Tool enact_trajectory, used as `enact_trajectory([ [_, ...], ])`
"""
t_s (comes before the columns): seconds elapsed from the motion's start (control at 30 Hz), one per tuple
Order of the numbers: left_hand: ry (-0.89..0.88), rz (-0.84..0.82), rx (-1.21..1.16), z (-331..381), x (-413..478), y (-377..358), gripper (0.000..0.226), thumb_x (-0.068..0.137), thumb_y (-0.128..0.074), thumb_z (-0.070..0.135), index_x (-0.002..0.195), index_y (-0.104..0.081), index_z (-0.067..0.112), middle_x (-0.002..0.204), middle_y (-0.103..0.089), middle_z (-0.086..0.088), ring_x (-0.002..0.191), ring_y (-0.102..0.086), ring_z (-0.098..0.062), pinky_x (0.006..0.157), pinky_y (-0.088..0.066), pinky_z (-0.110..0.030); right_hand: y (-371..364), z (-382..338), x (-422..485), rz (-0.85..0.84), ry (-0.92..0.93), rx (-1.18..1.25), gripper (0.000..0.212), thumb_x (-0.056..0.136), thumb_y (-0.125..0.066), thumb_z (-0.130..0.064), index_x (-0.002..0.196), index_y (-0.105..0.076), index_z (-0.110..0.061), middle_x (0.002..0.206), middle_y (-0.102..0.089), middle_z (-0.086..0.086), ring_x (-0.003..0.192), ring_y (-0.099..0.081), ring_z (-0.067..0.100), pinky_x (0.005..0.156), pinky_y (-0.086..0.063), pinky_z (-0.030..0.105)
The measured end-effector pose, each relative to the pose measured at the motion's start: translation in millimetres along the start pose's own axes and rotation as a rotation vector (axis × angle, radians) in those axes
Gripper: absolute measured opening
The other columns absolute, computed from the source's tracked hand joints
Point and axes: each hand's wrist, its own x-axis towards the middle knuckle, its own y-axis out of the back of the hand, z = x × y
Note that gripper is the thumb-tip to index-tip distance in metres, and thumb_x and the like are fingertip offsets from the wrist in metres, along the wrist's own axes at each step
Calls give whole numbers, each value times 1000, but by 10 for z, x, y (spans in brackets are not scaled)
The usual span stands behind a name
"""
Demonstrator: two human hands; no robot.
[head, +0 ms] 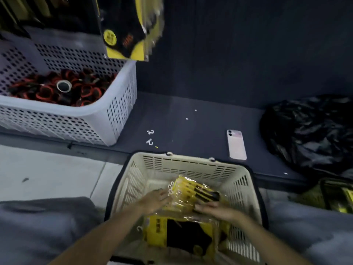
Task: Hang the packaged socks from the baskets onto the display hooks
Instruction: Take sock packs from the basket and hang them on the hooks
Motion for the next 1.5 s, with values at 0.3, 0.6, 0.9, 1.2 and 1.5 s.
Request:
enact_trajectory([
  [0.3,80,-107,212,-474,17,-292,57,86,-65,39,137,-49,20,143,-48,-2,129,-46,-20,103,-35,-24,-217,245,232,54,230,-403,51,67,-84,-40,111,-65,-20,113,-57,-15,107,-58,12,79,-44,20],
  [0.6,77,-8,204,-544,32,-361,47,80,-73,38,122,-60,22,130,-57,3,120,-53,-16,95,-39,-21,-384,143,221,-83,195,-461,69,78,-74,-44,139,-48,-25,145,-47,-5,132,-44,16,107,-40,33],
  [0.9,-141,517,186,239,-206,508,78,76,-66,60,136,-48,16,137,-52,-9,130,-45,-25,111,-33,-35,255,-167,-115,56,207,79,56,78,-76,-12,130,-57,-6,123,-63,3,111,-59,14,95,-45,21],
  [1.2,-287,391,-911,1187,-814,1113,133,42,-77,70,150,-11,27,153,-31,-3,126,-50,-15,101,-44,-35,678,-1019,-842,176,577,685,53,64,-79,-28,115,-68,-17,112,-71,10,99,-68,22,90,-52,33],
  [1.5,-561,574,-859,1703,-1208,1750,63,61,-63,72,115,-61,38,117,-63,26,114,-55,5,109,-32,-36,843,-2051,-1367,310,856,451,59,68,-76,-32,125,-58,-30,120,-66,-13,109,-63,2,81,-51,13],
])
